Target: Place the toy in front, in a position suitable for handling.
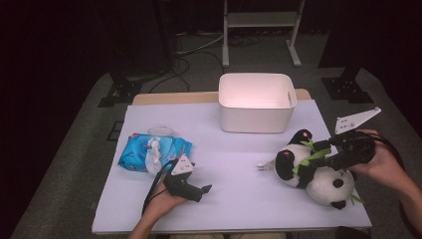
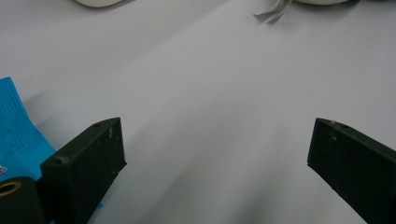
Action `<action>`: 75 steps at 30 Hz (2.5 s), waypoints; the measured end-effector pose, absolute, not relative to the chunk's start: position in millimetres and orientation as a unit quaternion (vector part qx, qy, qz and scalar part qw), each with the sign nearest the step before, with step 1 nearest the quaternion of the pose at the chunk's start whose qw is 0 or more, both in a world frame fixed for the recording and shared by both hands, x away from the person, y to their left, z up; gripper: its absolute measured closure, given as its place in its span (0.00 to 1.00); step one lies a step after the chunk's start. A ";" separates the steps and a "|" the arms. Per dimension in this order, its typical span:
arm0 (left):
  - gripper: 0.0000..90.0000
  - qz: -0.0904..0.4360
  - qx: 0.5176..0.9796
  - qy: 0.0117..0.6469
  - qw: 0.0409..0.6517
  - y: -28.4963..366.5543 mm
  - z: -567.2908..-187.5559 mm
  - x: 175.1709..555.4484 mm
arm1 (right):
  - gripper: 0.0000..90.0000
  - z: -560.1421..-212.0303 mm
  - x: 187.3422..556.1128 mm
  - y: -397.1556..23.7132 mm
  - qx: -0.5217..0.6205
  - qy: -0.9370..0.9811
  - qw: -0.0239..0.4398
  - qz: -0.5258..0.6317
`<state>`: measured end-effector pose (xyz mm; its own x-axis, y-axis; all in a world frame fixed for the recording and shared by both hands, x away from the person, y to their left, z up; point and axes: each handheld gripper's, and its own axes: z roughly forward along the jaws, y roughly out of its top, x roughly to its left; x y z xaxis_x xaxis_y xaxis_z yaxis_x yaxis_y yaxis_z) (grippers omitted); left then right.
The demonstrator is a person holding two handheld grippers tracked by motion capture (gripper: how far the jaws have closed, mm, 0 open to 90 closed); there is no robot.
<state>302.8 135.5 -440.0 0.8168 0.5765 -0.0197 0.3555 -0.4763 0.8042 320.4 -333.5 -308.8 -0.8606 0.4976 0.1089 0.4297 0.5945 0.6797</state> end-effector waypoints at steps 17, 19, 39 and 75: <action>0.04 0.124 0.852 0.275 0.429 133.6 -442.6 302.7 | 0.38 -319.0 330.0 -365.4 0.303 0.882 0.057 0.357; 0.04 0.123 0.852 0.275 0.428 133.3 -442.9 302.7 | 0.38 -320.8 331.6 -368.5 0.308 0.881 0.058 0.356; 0.04 0.122 0.853 0.274 0.426 133.1 -443.2 302.7 | 0.67 -337.0 338.4 -360.3 0.306 0.892 0.041 0.331; 0.04 0.130 0.847 0.281 0.431 140.5 -437.9 303.5 | 0.84 -292.3 362.1 -262.8 0.150 0.919 -0.020 0.363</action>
